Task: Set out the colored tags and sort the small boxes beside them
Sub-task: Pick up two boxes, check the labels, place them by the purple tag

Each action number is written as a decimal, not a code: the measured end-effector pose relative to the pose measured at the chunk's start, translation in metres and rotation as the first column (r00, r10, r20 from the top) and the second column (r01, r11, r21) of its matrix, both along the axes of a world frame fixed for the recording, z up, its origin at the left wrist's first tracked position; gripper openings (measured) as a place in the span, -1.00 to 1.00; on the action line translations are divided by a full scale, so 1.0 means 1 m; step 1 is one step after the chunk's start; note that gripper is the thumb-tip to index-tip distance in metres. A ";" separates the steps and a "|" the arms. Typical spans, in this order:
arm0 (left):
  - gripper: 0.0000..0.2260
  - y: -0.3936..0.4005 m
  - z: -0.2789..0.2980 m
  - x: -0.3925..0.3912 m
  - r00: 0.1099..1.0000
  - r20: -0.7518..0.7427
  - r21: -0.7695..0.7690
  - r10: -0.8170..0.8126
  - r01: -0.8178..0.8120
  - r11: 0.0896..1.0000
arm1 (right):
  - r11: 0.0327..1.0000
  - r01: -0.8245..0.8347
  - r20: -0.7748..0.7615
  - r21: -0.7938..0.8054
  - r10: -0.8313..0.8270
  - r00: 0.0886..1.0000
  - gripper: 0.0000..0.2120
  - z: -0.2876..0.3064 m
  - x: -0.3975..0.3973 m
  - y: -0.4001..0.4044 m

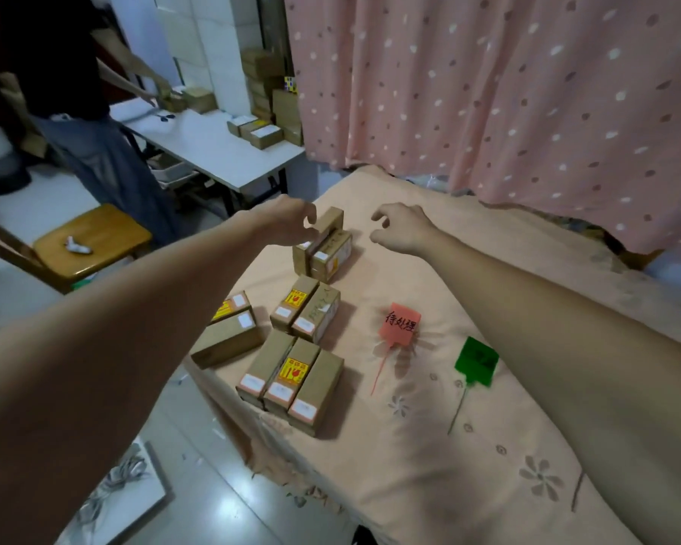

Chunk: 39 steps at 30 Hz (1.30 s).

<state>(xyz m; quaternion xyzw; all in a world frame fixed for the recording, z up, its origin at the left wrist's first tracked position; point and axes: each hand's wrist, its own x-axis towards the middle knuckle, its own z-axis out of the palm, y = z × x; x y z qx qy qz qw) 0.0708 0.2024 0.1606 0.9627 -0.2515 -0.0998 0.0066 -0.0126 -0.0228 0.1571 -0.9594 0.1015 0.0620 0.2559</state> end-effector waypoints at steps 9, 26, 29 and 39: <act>-0.63 -0.009 -0.031 0.073 0.995 -0.068 0.024 0.075 -0.073 0.997 | 0.998 -0.032 -0.005 0.054 0.033 0.999 -0.55 -0.037 0.090 -0.004; -0.45 0.008 -0.162 0.227 0.911 -0.393 -0.173 0.126 -0.207 0.963 | 0.979 0.200 -0.228 0.049 -0.184 0.956 -0.63 -0.129 0.221 0.068; -0.35 0.016 -0.191 0.234 0.839 -0.525 -0.175 0.146 -0.274 0.946 | 0.907 0.413 -0.255 0.086 -0.381 0.889 -0.46 -0.154 0.228 0.074; -0.56 0.016 -0.229 0.250 0.597 -0.801 -0.325 0.034 -0.483 0.813 | 0.389 0.789 -0.603 0.475 -0.509 0.614 -0.05 -0.200 0.236 0.084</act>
